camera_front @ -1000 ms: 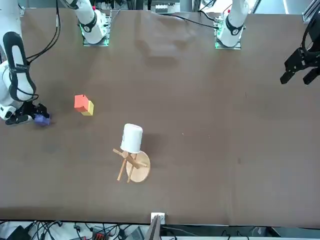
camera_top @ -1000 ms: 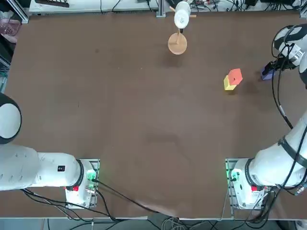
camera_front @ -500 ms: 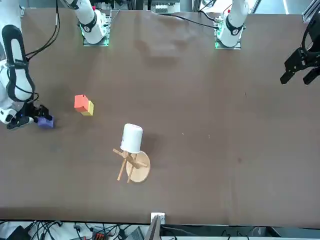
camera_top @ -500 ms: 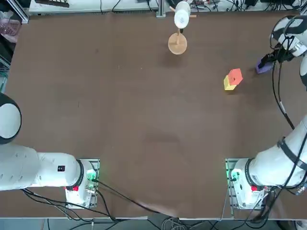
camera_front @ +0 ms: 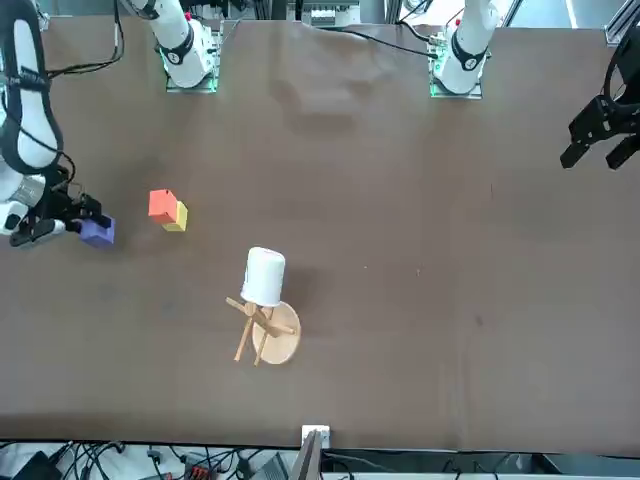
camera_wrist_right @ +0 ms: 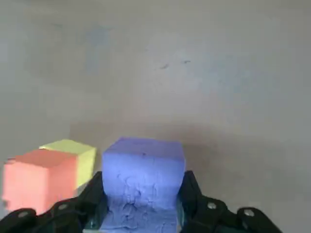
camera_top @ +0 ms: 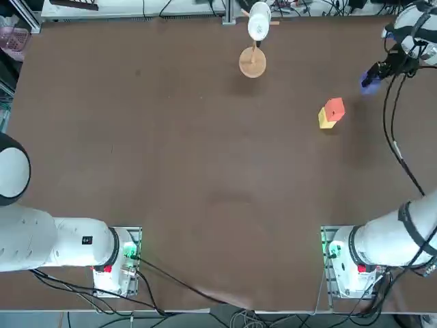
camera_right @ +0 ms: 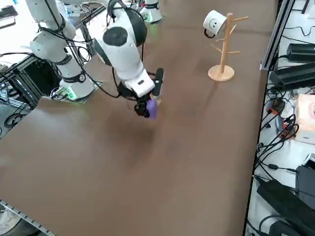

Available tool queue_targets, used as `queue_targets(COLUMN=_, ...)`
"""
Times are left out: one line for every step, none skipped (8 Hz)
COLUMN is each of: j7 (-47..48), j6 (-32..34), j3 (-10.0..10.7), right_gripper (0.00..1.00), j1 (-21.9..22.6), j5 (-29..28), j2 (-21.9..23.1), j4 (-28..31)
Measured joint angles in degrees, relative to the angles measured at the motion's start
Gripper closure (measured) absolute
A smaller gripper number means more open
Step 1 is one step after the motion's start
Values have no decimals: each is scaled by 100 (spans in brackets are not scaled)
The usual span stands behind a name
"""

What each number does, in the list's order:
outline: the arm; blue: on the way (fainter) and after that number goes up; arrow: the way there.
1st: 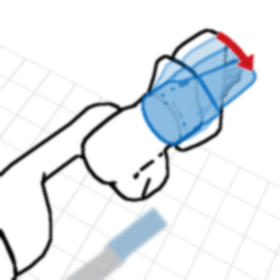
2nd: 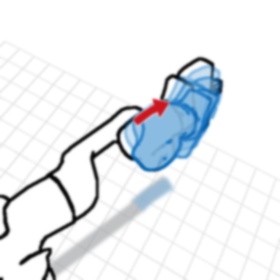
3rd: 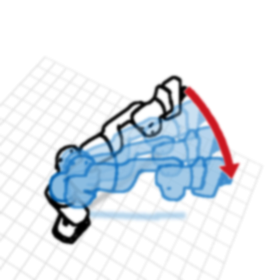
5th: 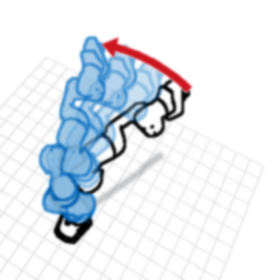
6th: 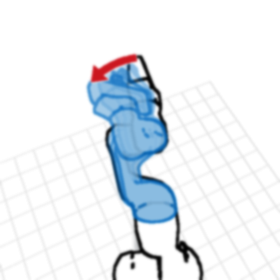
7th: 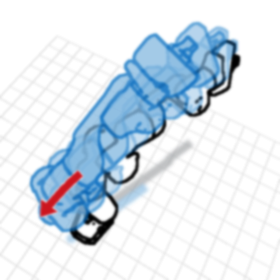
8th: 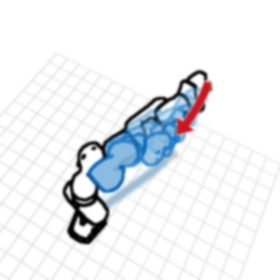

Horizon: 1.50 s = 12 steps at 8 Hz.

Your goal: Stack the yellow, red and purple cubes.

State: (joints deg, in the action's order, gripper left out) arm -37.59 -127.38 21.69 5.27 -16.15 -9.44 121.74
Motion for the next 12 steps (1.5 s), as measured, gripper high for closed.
queue_targets(j7=754, j6=11, j3=-16, right_gripper=30, j1=316, j5=341, j2=379, j4=273)
queue_targets(j7=1515, j6=76, j3=-39, right_gripper=30, j1=643, j5=571, j2=724, j4=496)
queue_targets(j7=2145, j6=192, j3=-63, right_gripper=30, j1=921, j5=671, j2=982, j4=631)
queue_targets(j7=2583, j6=278, j3=-71, right_gripper=30, j1=1140, j5=711, j2=1141, j4=694)
queue_targets(j7=2798, j6=306, j3=-74, right_gripper=30, j1=1273, j5=722, j2=1208, j4=728)
queue_targets(j7=2849, j6=310, j3=-84, right_gripper=30, j1=1316, j5=723, j2=1215, j4=774)
queue_targets(j7=2852, j6=280, j3=-118, right_gripper=30, j1=1319, j5=723, j2=1214, j4=888)
queue_targets(j7=2856, j6=174, j3=-162, right_gripper=30, j1=1319, j5=723, j2=1213, j4=1047)
queue_targets(j7=2857, j6=76, j3=-185, right_gripper=30, j1=1319, j5=758, j2=1213, j4=1162)
queue_targets(j7=2857, j6=42, j3=-195, right_gripper=30, j1=1319, j5=958, j2=1213, j4=1198)
queue_targets(j7=2860, j6=29, j3=-198, right_gripper=30, j1=1319, j5=1168, j2=1215, j4=1198)
queue_targets(j7=2860, j6=21, j3=-204, right_gripper=30, j1=1319, j5=1250, j2=1216, j4=1198)
